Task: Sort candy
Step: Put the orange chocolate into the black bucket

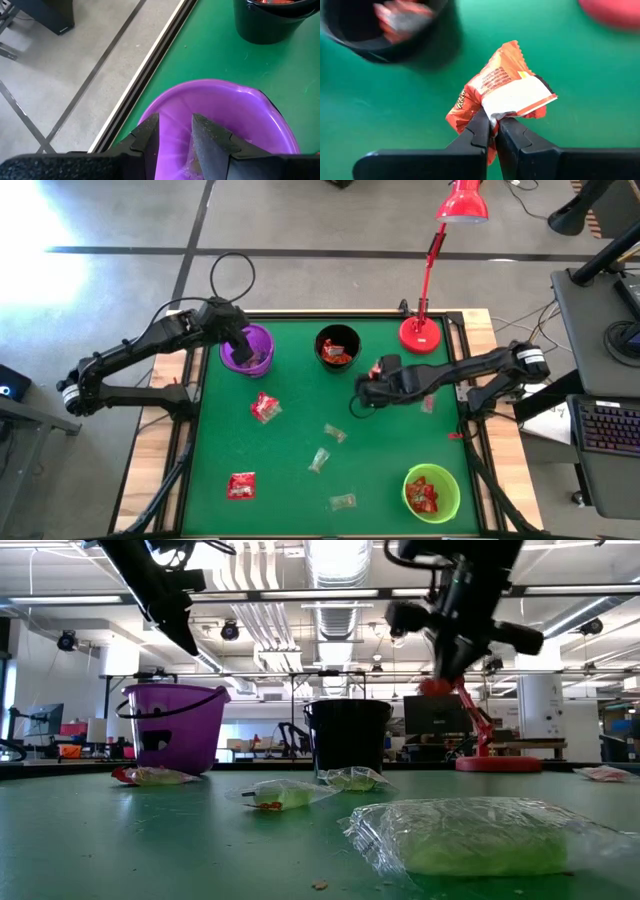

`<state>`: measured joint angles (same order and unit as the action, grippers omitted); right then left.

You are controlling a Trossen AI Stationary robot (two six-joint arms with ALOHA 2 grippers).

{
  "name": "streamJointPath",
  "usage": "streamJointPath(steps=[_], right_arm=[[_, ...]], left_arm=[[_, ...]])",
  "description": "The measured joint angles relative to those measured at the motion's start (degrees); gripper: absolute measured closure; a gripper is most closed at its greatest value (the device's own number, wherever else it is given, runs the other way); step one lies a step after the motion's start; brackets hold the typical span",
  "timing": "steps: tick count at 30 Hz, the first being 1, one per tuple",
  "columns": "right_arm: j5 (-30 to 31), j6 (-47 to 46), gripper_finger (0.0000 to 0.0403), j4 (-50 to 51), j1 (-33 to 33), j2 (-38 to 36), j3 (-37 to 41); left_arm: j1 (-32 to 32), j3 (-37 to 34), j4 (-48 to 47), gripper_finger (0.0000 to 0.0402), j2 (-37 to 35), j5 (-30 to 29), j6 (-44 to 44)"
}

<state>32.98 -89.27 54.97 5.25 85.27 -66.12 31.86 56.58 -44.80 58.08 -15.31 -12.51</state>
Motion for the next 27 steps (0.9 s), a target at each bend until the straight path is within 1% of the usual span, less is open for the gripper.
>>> streamJointPath(steps=[2,6,8,11,13,16,19,27], right_arm=[[1.47,4.48,0.0390,-0.02,-1.33,0.00,-2.25],[1.72,11.29,0.0390,-0.70,-4.99,0.00,-4.90],[1.68,14.40,0.0390,-2.53,-6.91,0.00,-5.40],[1.28,19.85,0.0390,-7.93,-9.46,0.00,-5.62],[0.37,23.58,0.0390,-12.73,-11.13,0.00,-5.62],[-2.55,28.69,0.0390,-19.67,-13.71,0.19,-5.56],[-4.93,31.97,0.0390,-24.33,-15.72,1.12,-5.53],[-7.05,39.46,0.0390,-26.92,-17.08,4.24,-7.28]], left_arm=[[0.00,0.00,0.00,0.0303,0.00,0.02,0.00],[0.00,0.00,0.02,0.0303,0.00,0.09,-0.02],[0.00,0.00,0.02,0.0303,0.00,0.09,-0.02],[0.00,0.00,0.02,0.0303,0.00,0.09,-0.02],[0.00,0.00,0.02,0.0303,0.00,0.11,-0.02],[0.00,0.00,0.02,0.0303,0.00,0.47,-0.02],[0.00,-0.02,0.00,0.0303,0.00,1.14,-0.04],[0.00,-0.02,0.00,0.0303,0.00,1.10,-0.04]])
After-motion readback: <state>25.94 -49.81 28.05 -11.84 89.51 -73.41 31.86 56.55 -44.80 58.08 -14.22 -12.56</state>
